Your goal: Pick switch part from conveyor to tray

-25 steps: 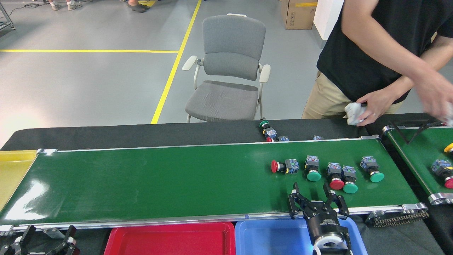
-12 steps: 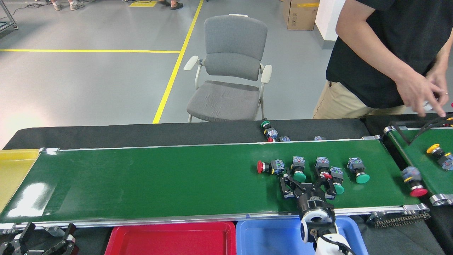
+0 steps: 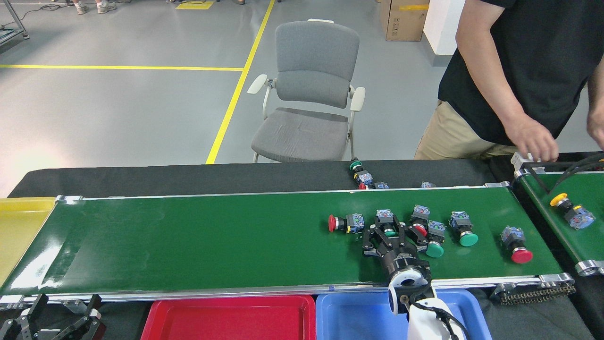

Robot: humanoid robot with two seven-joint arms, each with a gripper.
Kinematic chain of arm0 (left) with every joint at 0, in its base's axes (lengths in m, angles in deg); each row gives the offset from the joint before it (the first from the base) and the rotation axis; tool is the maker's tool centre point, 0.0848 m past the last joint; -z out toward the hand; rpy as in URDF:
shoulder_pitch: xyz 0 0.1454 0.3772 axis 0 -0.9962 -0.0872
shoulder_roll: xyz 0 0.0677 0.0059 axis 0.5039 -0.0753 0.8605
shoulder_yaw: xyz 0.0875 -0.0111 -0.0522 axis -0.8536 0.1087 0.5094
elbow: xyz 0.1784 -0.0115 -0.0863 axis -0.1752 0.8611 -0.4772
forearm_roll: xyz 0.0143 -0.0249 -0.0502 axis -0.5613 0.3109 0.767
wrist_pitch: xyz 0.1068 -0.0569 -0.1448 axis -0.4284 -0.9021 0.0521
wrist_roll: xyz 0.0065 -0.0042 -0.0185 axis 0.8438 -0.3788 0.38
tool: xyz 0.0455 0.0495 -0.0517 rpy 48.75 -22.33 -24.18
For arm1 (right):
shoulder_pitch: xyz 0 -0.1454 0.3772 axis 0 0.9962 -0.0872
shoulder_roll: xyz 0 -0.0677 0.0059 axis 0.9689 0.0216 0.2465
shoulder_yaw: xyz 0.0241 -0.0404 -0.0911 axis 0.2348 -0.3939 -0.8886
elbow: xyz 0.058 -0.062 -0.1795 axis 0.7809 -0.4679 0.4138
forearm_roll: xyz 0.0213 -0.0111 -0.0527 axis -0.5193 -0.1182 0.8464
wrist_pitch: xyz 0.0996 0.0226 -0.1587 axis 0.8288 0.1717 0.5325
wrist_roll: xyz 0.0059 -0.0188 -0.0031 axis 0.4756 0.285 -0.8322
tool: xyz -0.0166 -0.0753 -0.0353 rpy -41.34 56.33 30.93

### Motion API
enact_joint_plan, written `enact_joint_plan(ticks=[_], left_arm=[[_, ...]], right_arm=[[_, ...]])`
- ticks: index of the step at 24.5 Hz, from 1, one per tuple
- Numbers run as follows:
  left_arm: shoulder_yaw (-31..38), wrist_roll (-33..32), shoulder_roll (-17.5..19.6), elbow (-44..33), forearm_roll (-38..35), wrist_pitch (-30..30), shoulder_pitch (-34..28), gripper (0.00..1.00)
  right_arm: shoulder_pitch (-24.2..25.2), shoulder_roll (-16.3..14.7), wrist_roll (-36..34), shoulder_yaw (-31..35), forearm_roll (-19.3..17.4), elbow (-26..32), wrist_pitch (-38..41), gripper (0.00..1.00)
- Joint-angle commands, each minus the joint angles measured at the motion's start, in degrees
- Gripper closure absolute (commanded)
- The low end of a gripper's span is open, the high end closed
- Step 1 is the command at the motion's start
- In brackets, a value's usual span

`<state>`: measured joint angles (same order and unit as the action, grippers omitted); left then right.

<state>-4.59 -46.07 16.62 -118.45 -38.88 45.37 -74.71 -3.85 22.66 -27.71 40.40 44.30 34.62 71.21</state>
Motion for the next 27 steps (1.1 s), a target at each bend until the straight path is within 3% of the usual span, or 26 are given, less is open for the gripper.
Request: enact_joint_plan(ticks=[1, 4, 6, 7, 8, 9, 15, 18, 22, 27], left_arm=[[0.25, 0.15, 0.69, -0.51, 0.19, 0.12, 0.21, 0.00], [0.25, 0.15, 0.77, -0.51, 0.19, 0.38, 0.21, 0.00], [0.25, 0.15, 0.77, -0.51, 0.19, 0.38, 0.30, 0.00], [0.25, 0.15, 0.86, -0.51, 0.19, 0.47, 0.30, 0.00], [0.16, 0.15, 0.86, -0.51, 0.19, 0.56, 0.30, 0.00], [0.16, 0.15, 0.86, -0.51, 0.10, 0.82, 0.38, 0.00], [-1.68, 0.07, 1.48, -1.13, 0.01, 3.72, 0.30, 0.00], [-5.38, 0.07, 1.65, -1.31, 0.01, 3.99, 0.56, 0.00], [-11.35, -0.99, 2.44, -1.22, -0.43, 3.90, 3.64, 0.00], [-18.21, -7.14, 0.25, -0.96, -6.67, 2.14, 10.58, 0.00]], right_arm=[[0.95, -0.08, -0.11, -1.50, -0.28, 4.70, 4.03, 0.99], [5.34, 0.18, -0.19, -7.04, -0.28, 14.19, 16.24, 0.99], [7.98, 0.27, -0.72, -10.73, -0.28, 17.97, 26.44, 0.91], [8.60, 0.44, -0.98, -12.40, -0.28, 18.23, 30.48, 0.74], [8.68, 0.80, -1.69, -14.34, -0.28, 18.15, 33.21, 0.25], [8.86, 1.41, -2.39, -15.92, -0.28, 17.97, 33.82, 0.00], [9.83, 1.59, -2.39, -16.88, -0.63, 17.62, 33.82, 0.01], [13.08, 1.32, -2.48, -8.97, -1.51, 19.47, 31.45, 0.02], [18.18, 1.76, -3.01, 4.65, -1.69, 20.17, 18.35, 0.03], [22.83, 1.32, -13.64, 7.46, -1.69, 20.52, 1.49, 0.02]])
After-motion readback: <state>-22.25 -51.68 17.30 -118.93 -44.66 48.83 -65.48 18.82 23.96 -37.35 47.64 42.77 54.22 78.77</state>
